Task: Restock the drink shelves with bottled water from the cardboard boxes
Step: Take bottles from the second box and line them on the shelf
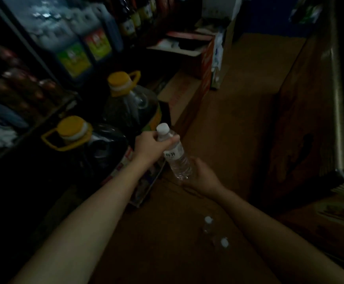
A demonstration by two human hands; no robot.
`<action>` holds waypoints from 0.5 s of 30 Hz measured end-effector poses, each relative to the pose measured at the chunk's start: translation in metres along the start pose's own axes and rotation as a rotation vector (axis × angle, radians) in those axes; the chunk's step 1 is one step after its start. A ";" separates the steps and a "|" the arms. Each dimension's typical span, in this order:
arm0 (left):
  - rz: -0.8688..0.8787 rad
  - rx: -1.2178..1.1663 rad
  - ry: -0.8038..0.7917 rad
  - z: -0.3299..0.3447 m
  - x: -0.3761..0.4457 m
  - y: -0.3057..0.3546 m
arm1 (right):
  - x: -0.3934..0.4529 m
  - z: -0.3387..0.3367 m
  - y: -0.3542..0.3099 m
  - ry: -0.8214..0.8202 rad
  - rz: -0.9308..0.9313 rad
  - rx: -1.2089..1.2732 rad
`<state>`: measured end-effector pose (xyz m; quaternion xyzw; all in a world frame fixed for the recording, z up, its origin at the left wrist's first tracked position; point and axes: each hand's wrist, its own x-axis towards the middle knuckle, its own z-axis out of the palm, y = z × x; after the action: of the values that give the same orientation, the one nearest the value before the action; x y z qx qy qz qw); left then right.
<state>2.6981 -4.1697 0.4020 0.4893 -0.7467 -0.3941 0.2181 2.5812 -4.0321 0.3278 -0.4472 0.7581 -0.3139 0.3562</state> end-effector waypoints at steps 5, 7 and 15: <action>-0.017 0.006 0.111 -0.131 -0.005 0.090 | -0.009 -0.028 -0.137 0.045 -0.151 0.082; -0.029 -0.021 0.154 -0.180 -0.010 0.118 | -0.012 -0.037 -0.189 0.060 -0.203 0.088; -0.058 -0.027 0.368 -0.350 -0.045 0.161 | -0.030 -0.012 -0.363 0.123 -0.357 0.109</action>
<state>2.8761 -4.2268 0.7416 0.5716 -0.6743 -0.3141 0.3462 2.7464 -4.1497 0.6310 -0.5345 0.6690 -0.4392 0.2717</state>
